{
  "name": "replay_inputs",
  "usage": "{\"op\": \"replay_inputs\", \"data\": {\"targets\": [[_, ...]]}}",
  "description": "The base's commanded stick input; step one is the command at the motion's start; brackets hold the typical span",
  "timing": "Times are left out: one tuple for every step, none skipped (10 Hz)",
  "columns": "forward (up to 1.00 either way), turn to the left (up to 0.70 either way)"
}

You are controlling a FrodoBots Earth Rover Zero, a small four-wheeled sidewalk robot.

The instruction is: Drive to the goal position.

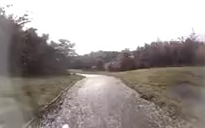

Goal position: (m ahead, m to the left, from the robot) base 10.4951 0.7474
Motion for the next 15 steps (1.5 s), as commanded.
{"op": "replay_inputs", "data": {"targets": [[1.00,0.02],[1.00,0.01],[1.00,0.01],[1.00,0.01],[1.00,0.00],[1.00,0.00],[1.00,0.00],[1.00,0.00],[1.00,0.00],[1.00,0.00],[1.00,0.00],[1.00,0.00],[1.00,0.00],[1.00,0.00],[1.00,0.00]]}}
